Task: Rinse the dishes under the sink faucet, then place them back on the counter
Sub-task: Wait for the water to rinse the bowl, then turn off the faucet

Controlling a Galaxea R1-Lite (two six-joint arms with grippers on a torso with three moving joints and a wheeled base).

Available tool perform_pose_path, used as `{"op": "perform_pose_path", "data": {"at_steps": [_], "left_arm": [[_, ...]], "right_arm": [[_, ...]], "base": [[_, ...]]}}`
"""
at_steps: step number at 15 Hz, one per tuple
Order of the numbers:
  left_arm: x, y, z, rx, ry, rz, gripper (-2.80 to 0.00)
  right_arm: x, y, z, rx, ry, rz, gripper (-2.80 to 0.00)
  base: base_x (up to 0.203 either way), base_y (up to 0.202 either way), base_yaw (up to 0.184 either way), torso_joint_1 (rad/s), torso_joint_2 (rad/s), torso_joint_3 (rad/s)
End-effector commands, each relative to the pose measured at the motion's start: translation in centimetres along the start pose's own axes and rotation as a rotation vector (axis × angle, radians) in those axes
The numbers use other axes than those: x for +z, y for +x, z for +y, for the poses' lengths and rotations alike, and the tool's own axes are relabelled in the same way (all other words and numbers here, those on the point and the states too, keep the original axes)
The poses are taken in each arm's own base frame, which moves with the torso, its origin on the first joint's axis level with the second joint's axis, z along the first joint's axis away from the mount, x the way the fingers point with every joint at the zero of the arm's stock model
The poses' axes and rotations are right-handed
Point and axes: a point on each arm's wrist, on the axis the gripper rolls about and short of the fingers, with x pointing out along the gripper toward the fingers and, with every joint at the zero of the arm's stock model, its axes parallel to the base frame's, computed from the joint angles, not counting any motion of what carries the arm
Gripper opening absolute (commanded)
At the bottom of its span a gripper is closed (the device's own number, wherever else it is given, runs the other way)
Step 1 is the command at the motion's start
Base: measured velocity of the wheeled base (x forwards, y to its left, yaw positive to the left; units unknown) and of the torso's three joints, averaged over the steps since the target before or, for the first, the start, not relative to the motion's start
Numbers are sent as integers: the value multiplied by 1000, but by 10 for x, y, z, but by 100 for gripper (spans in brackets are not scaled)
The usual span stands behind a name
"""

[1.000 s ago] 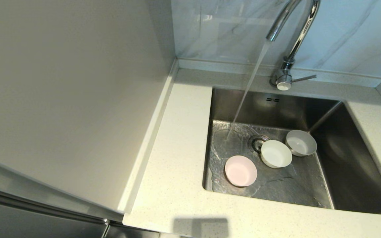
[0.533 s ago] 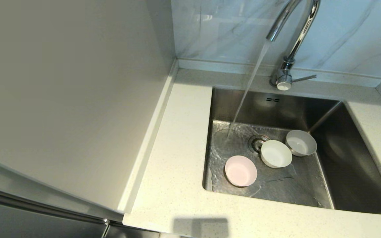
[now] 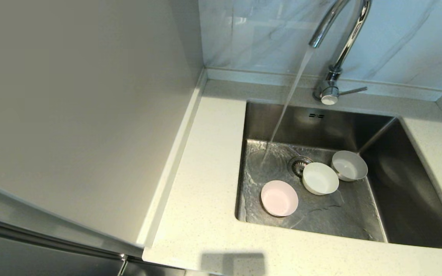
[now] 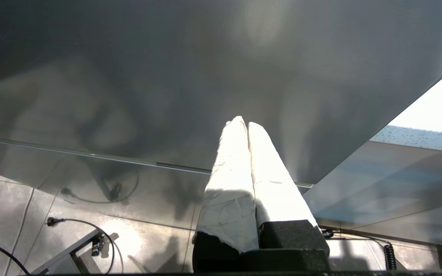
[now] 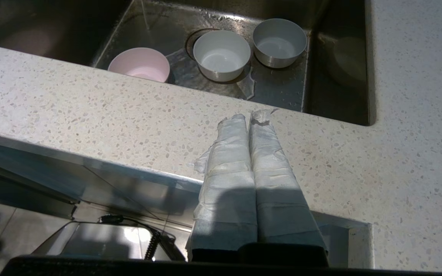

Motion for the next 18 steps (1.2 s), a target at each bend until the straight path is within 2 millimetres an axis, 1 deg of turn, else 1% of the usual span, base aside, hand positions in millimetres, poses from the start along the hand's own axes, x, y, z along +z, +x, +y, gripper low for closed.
{"op": "perform_pose_path", "data": {"at_steps": [1,7,8,9,11,12,13,15,16,18], "left_arm": [[0,0,0,1,-1,-4,-280],[0,0,0,1,-1,-4,-280],[0,0,0,1,-1,-4,-280],[0,0,0,1,-1,-4,-280],[0,0,0,1,0,-4,-280],[0,0,0,1,-1,-4,-280],[0,0,0,1,-1,-4,-280],[0,0,0,1,-1,-4,-280],[0,0,0,1,-1,-4,-280],[0,0,0,1,-1,-4,-280]], "right_arm": [[0,0,0,0,-5,1,-280],[3,-1,0,22,-55,-1,-280],[10,-3,1,38,-61,-27,-280],[23,-8,2,84,-65,-72,-280],[57,-21,3,159,-69,-115,-280],[73,-23,3,177,-58,-82,-280],[88,-18,3,190,-35,-26,-280],[120,4,3,210,25,85,-280],[137,20,2,216,64,141,-280],[167,66,2,211,156,268,-280]], "base": [[0,0,0,0,0,0],[0,0,0,0,0,0],[0,0,0,0,0,0],[0,0,0,0,0,0],[0,0,0,0,0,0],[0,0,0,0,0,0],[0,0,0,0,0,0],[0,0,0,0,0,0],[0,0,0,0,0,0],[0,0,0,0,0,0]]}}
